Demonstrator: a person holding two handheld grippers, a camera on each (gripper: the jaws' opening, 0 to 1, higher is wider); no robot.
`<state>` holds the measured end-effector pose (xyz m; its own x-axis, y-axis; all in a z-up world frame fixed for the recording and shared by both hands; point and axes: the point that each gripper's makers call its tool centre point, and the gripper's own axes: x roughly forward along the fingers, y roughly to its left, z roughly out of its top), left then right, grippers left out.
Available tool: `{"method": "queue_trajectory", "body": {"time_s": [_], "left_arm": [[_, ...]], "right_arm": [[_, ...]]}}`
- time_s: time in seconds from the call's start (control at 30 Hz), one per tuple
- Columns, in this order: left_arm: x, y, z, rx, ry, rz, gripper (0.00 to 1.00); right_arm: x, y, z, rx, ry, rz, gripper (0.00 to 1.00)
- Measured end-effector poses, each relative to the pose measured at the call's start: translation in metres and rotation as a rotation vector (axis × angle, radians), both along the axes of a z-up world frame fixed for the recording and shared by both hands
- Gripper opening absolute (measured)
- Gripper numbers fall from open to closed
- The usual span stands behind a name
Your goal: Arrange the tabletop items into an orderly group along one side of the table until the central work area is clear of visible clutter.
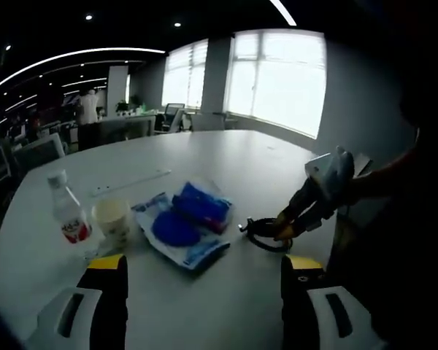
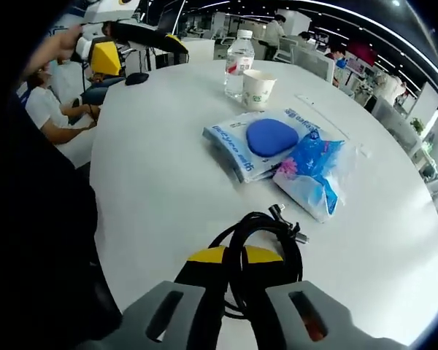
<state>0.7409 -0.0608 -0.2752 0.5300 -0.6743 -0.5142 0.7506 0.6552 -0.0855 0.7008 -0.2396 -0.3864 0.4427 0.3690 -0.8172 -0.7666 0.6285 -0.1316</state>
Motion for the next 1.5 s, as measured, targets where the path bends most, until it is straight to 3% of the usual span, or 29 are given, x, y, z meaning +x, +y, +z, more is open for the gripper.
{"method": "queue_trajectory", "body": {"time_s": [0.1,0.33,0.6,0.73,1.03,1.5], "left_arm": [[0.000,-0.002,-0.001,0.004,0.000,-0.005,0.85],[0.000,-0.006,-0.002,0.011,0.001,-0.022,0.85],[0.006,-0.012,0.000,0.016,-0.006,-0.047,0.85],[0.011,-0.018,0.000,0.022,-0.010,-0.074,0.85],[0.027,-0.031,0.005,0.035,-0.027,-0.126,0.84],[0.058,-0.071,0.017,0.100,-0.082,-0.266,0.82]], "right_arm": [[-0.002,0.001,-0.002,-0.015,-0.001,0.017,0.03],[-0.005,0.003,0.000,0.028,0.028,-0.019,0.09],[0.003,0.000,0.014,0.108,0.019,-0.122,0.17],[0.010,-0.006,0.019,0.152,0.015,-0.211,0.28],[0.020,-0.012,0.032,0.215,-0.019,-0.332,0.40],[0.023,-0.019,0.034,0.300,-0.018,-0.477,0.60]]}}
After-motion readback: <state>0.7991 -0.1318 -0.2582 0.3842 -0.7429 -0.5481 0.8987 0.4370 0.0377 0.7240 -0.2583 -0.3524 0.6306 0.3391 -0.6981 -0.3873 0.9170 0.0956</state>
